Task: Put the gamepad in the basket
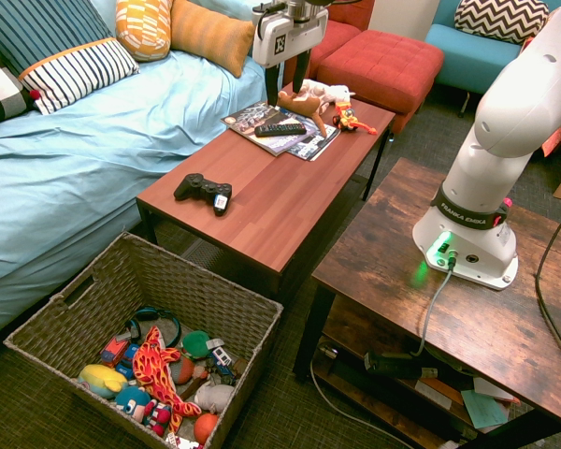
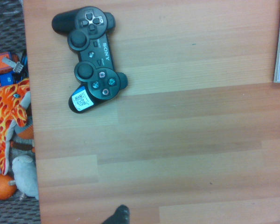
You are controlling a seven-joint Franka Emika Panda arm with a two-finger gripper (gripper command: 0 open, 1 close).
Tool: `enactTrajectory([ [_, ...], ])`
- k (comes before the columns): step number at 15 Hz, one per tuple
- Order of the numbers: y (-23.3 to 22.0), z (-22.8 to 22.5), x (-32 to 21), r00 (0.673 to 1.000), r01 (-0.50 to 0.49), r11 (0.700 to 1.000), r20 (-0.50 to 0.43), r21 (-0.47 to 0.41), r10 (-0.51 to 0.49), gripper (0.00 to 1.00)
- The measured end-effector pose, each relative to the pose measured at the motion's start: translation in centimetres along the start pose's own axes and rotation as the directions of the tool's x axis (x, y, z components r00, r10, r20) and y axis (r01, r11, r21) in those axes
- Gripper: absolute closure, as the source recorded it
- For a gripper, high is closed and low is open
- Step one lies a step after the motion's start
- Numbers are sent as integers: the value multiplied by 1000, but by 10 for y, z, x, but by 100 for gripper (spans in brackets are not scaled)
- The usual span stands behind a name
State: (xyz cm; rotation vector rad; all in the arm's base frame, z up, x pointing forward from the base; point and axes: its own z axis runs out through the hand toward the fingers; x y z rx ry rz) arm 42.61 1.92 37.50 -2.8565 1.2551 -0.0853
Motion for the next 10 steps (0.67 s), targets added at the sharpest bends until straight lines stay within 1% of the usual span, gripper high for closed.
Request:
enactTrajectory([
  [2,-2,1,0,1000,3,1000,0,0,-3,0],
  [4,-13,9,-2,1000,23,1000,-13,12,-23,0],
  [7,-47,37,-2,997,68,997,-24,33,-67,0],
  [10,-94,78,9,994,106,994,-41,22,-105,0],
])
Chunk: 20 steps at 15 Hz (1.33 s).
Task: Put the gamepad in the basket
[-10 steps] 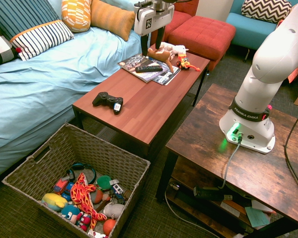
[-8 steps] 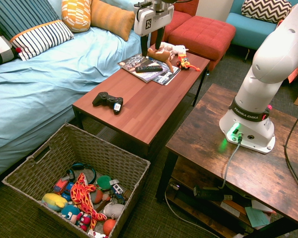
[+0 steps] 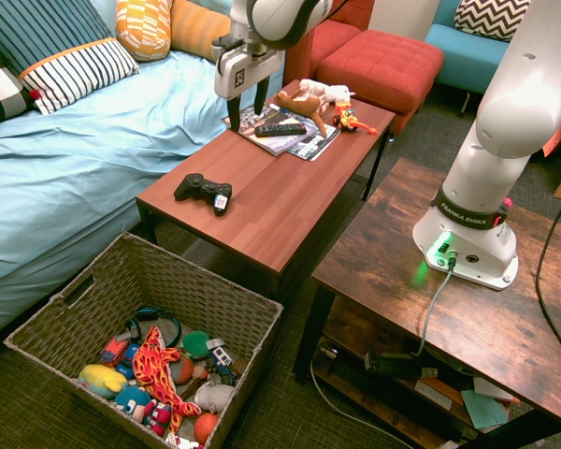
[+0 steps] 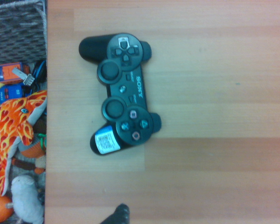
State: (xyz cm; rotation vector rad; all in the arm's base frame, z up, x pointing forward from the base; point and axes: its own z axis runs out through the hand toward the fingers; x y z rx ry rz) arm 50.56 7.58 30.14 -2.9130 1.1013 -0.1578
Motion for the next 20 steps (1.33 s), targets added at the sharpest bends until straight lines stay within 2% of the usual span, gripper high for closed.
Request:
enactTrajectory([
  [4,-64,55,9,999,46,999,7,-17,-45,0],
  [8,-95,105,15,998,66,997,19,-48,-66,0],
  [12,-104,143,14,998,52,996,46,-73,-49,0],
  [20,-95,187,6,996,28,993,88,-111,-18,0],
])
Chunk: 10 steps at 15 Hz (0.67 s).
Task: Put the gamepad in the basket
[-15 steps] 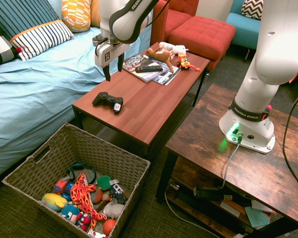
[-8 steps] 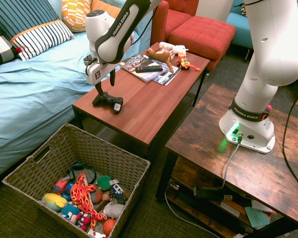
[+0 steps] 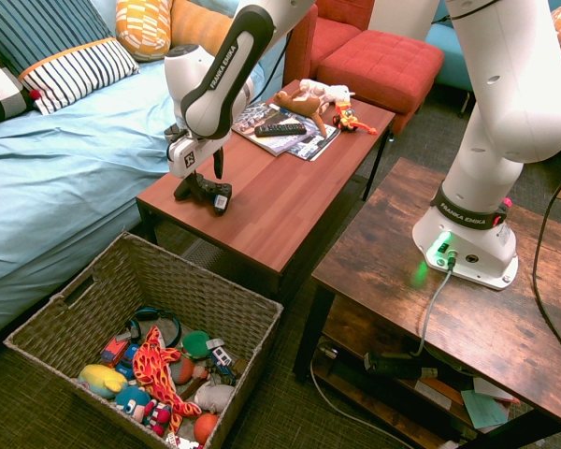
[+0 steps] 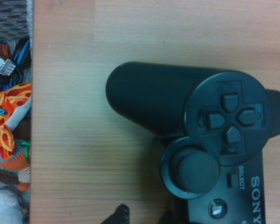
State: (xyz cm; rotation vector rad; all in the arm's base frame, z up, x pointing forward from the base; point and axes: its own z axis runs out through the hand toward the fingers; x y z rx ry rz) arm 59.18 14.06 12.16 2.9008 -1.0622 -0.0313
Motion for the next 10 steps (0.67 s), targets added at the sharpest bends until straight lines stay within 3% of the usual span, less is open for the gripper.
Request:
enactTrajectory([
  [5,-2,20,8,1000,-10,1000,0,-14,10,0],
  [6,-2,23,8,1000,-11,1000,1,-14,11,100],
  [10,-4,27,13,1000,-22,1000,0,-4,22,100],
])
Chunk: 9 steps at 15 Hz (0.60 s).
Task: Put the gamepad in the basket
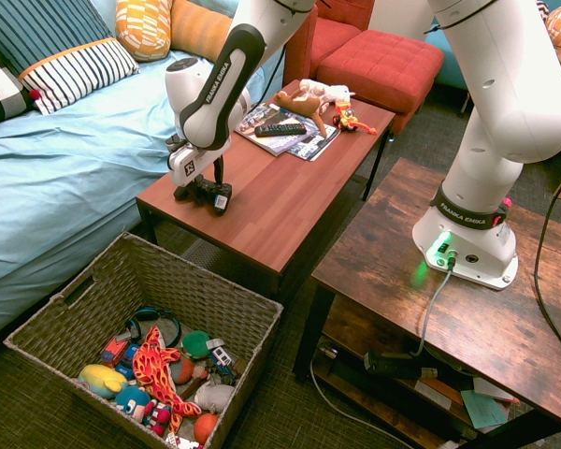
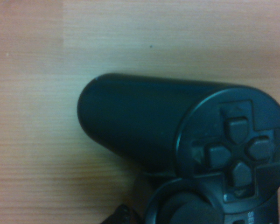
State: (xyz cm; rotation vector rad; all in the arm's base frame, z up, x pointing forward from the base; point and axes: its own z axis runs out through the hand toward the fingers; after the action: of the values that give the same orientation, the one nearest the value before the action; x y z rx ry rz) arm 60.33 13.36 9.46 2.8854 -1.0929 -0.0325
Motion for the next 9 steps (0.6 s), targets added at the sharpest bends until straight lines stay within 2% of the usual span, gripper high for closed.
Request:
enactTrajectory([
  [9,0,4,6,1000,-24,1000,11,15,23,100],
])
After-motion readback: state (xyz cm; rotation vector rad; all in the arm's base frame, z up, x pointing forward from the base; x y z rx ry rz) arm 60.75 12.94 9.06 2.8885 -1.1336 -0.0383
